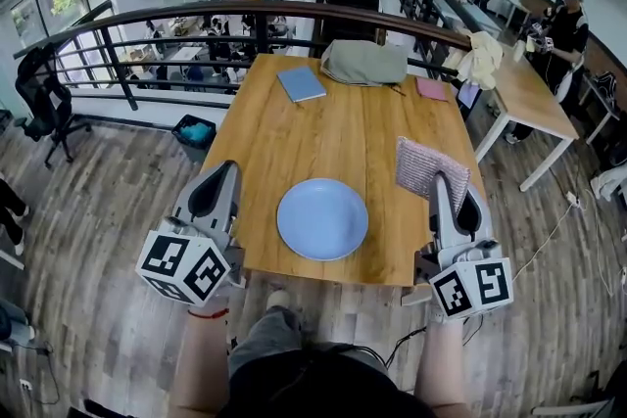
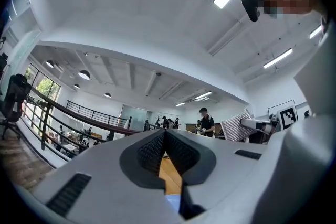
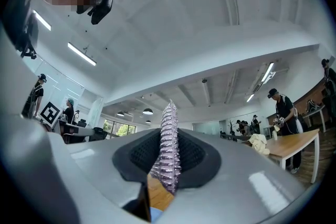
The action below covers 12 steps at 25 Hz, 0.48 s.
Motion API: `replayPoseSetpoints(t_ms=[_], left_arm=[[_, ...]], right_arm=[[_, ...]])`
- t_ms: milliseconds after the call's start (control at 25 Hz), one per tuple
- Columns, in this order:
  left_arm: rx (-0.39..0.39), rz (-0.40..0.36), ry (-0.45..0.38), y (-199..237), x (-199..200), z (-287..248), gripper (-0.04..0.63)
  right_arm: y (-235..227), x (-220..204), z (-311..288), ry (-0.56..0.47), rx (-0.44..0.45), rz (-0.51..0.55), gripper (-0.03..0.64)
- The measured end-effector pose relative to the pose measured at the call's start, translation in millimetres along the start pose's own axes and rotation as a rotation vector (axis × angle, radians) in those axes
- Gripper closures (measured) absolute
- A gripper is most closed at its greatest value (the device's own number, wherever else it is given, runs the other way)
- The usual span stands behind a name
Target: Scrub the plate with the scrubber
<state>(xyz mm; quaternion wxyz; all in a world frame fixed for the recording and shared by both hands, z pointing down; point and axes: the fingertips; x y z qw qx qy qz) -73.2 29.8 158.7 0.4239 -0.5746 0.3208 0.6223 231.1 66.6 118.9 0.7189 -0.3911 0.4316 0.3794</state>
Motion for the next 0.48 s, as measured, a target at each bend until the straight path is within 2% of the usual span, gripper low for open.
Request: replayPoseSetpoints(t_ms=[240,480], left_arm=[[0.021,0.021,-0.031,4,15,10,0.6],[0.018,0.033,-0.011,9,7,10,0.6]], right_arm=[[13,7,-5,-0.028,0.051,-0.011,0.535],[23,-10,-13,-0.005,0.083,-0.03,0.535]])
Point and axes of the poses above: the fingertips, and each gripper's own axes: z backward along the fingers, y to its left, x out of its top, and after that the axes turned 14 degrees about -z, right-handed
